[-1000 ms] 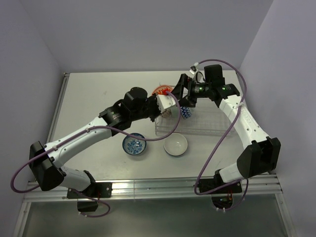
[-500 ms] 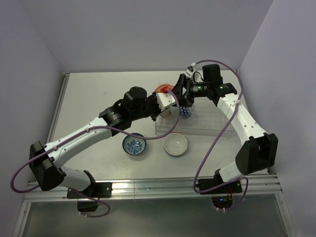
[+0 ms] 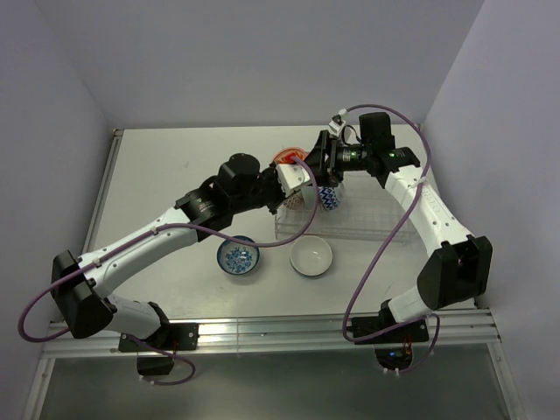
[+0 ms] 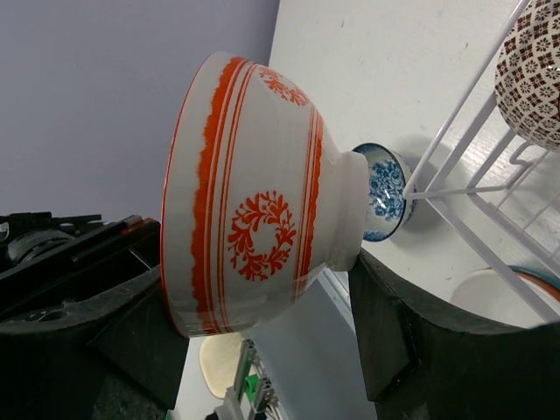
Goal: Load the bowls into the dish rack
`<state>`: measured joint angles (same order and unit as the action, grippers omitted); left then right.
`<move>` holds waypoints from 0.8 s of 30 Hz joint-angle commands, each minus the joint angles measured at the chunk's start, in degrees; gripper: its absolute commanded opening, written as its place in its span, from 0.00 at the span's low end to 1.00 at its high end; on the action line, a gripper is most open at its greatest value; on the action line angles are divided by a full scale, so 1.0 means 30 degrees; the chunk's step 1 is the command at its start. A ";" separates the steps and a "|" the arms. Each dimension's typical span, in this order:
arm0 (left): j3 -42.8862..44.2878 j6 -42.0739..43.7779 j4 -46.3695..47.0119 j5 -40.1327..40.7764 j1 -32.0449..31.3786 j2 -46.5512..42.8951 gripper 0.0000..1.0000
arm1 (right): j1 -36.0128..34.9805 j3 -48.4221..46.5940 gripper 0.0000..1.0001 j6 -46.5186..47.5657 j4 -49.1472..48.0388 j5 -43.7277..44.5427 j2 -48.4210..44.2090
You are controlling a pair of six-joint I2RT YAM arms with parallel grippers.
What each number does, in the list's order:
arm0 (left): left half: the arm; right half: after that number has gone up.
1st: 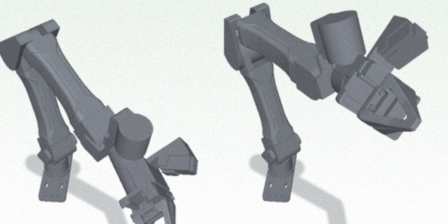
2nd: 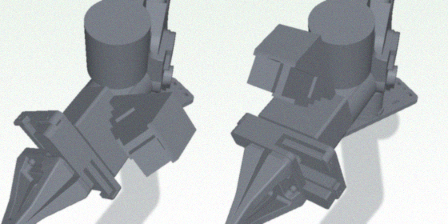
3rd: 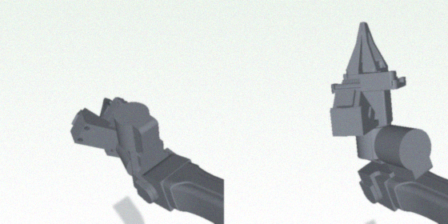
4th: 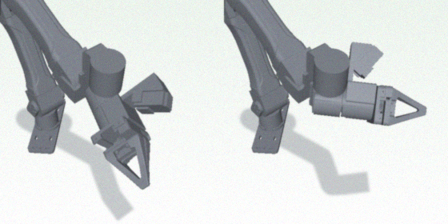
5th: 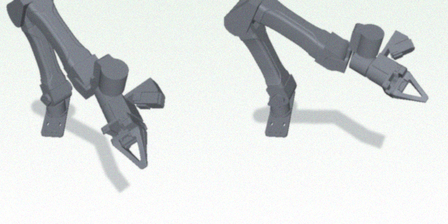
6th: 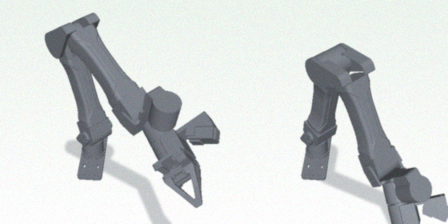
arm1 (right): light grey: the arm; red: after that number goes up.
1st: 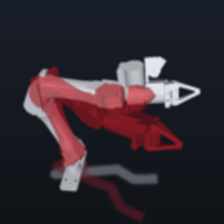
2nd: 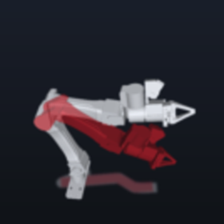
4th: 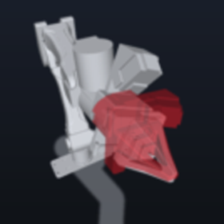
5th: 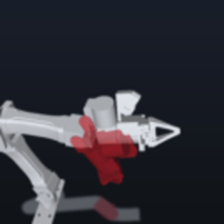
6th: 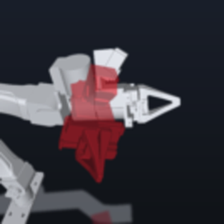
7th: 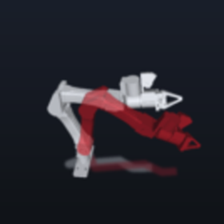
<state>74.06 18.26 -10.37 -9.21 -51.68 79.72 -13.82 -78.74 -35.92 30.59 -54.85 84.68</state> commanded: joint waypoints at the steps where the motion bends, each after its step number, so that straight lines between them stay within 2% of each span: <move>1: 0.1034 -0.0168 0.0999 -0.0707 -0.0117 -0.0706 0.00 | 0.0213 -0.0589 0.00 0.0079 -0.1319 -0.1023 -0.0045; 4: 0.1503 -0.0490 0.0092 -0.0884 -0.0117 -0.0647 0.25 | 0.1002 -0.0531 0.00 0.0401 -0.1144 -0.1257 -0.0278; 5: 0.1533 -0.0694 -0.0028 -0.0884 -0.0117 -0.0676 0.45 | 0.1295 -0.0502 0.00 0.0663 -0.1057 -0.1200 -0.0366; 10: 0.1358 -0.1194 -0.0468 -0.0621 -0.0088 -0.1173 0.83 | 0.3488 -0.0296 0.00 0.1804 0.0024 -0.1288 -0.1128; 11: 0.1416 -0.1427 -0.0730 -0.0621 -0.0088 -0.1261 0.97 | 0.3814 -0.0296 0.00 0.2707 0.0405 -0.1142 -0.1187; 14: 0.1737 -0.1924 -0.1490 -0.0563 0.0000 -0.1408 0.99 | 0.5216 -0.0647 0.00 0.4642 0.2775 -0.0093 -0.1363; 15: 0.1825 -0.2072 -0.1639 -0.0446 0.0029 -0.1524 0.99 | 0.5513 -0.1025 0.00 0.6274 0.4348 0.0349 -0.1305; 18: 0.2002 -0.2833 -0.2224 -0.0532 0.0526 -0.1759 1.00 | 0.6569 -0.1438 0.00 0.9090 0.6582 0.2802 -0.1304; 24: 0.2090 -0.4913 -0.3044 -0.2519 0.3570 -0.2024 0.99 | 0.7538 -0.1498 0.00 1.1621 0.7821 0.7812 -0.1568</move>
<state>77.58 8.38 -18.17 -12.88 -44.84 75.70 8.43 -79.59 -8.45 51.22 -40.16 83.64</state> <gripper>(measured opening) 0.995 0.709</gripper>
